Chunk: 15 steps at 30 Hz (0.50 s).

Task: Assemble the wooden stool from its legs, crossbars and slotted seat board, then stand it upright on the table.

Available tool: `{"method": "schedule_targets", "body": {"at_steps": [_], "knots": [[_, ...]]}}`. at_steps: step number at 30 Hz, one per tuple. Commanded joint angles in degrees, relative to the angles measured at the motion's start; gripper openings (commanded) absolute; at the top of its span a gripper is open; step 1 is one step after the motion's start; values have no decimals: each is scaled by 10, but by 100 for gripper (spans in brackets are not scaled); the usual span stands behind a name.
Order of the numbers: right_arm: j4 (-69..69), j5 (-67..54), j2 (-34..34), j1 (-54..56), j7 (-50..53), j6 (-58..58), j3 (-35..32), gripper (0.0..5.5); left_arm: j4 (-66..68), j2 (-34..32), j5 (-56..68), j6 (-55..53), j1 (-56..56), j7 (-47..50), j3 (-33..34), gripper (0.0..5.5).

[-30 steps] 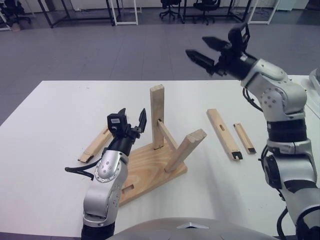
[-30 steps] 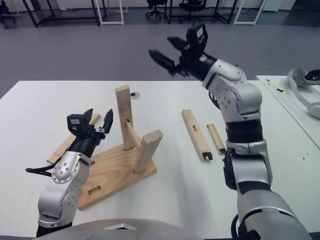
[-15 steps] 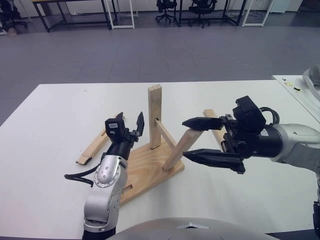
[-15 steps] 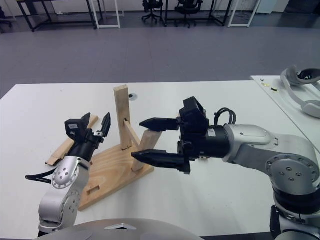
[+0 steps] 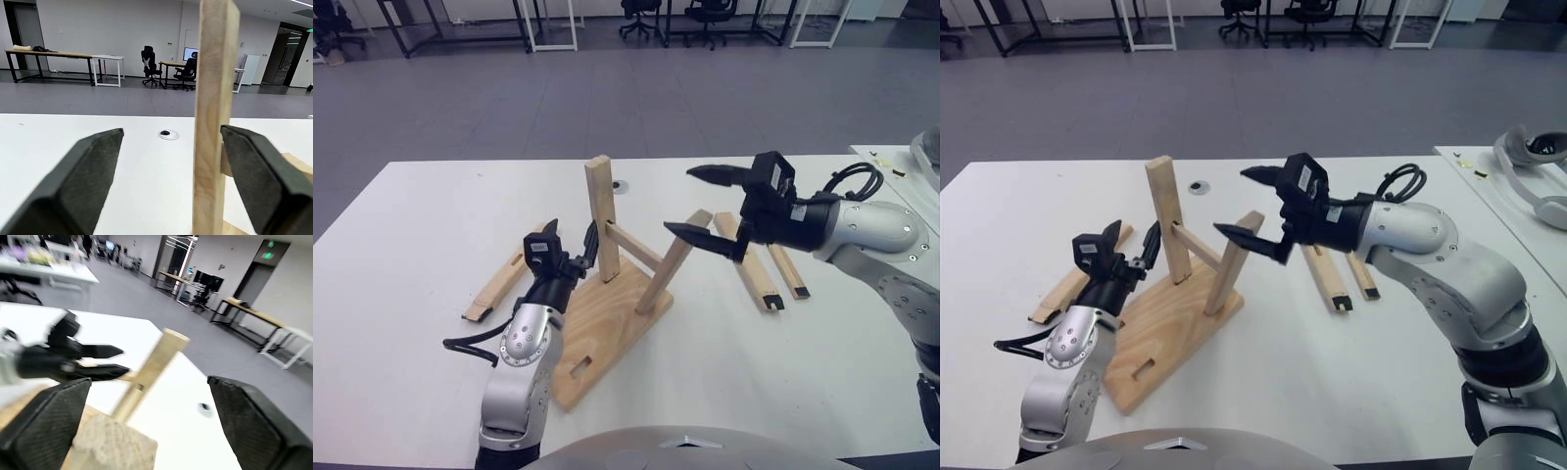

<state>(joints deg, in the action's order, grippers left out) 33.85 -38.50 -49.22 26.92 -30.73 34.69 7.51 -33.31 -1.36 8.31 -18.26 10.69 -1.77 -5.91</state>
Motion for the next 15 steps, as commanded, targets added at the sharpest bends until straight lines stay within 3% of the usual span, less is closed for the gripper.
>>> {"method": "schedule_targets", "body": {"at_steps": [1, 5, 8, 11, 15], "knots": [[-146, 292, -7, 65, 42, -179, 82, 445, -9, 8, -13, -14, -11, 12, -14, 367], [-264, 427, 54, 129, 119, -260, 98, 445, -10, 10, -14, -12, -4, 15, -19, 367], [-261, 361, 104, 111, 98, -230, 44, 445, -13, 9, 3, -17, -2, 9, 0, 367], [-243, 245, 151, 106, 92, -134, -51, 445, 15, -32, 25, -8, -27, -22, 65, 367], [-314, 245, 141, 117, 131, -119, -141, 445, 76, -72, 59, 1, -50, -39, 164, 367]]}}
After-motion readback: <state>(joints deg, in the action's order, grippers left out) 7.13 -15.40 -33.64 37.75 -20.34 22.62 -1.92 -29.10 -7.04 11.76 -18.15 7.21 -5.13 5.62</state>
